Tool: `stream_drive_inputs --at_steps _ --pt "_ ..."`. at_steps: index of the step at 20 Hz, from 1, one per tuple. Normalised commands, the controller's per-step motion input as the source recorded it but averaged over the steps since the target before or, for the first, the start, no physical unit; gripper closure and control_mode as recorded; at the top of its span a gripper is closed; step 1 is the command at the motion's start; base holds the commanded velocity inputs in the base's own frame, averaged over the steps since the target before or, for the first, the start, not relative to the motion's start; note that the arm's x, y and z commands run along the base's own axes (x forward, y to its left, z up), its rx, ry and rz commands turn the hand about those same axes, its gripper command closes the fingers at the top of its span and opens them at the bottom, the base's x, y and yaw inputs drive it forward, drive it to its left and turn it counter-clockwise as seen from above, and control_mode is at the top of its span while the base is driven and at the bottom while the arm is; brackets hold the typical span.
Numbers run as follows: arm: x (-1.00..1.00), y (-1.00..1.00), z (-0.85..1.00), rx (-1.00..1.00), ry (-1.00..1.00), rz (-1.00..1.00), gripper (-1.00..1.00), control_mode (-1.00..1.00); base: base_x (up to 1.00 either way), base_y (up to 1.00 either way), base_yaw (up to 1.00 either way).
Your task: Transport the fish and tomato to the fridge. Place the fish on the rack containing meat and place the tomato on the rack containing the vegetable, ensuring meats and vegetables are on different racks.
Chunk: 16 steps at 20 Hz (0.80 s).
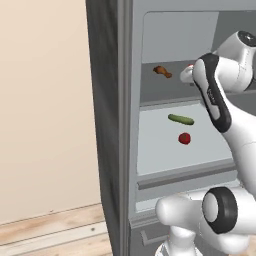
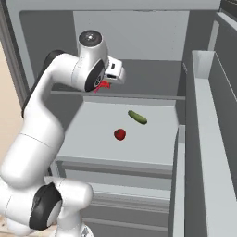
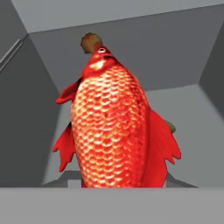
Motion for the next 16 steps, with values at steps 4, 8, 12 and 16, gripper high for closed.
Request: stream_drive_inputs --at_steps 4,8,12,16 --pt "0.7 -0.07 -0.22 0.0 0.1 0.02 1.0 -1.0 0.0 0.0 0.0" --pt "0.68 -0.06 -0.34 0.0 0.1 0.03 1.0 -1.0 0.0 0.0 0.0" --pt "0.55 -0.06 -0.36 0.0 0.09 0.03 1.0 -1.0 0.0 0.0 0.0" --pt "0.51 -0.14 -0.32 0.0 0.07 0.03 1.0 -1.0 0.0 0.0 0.0"
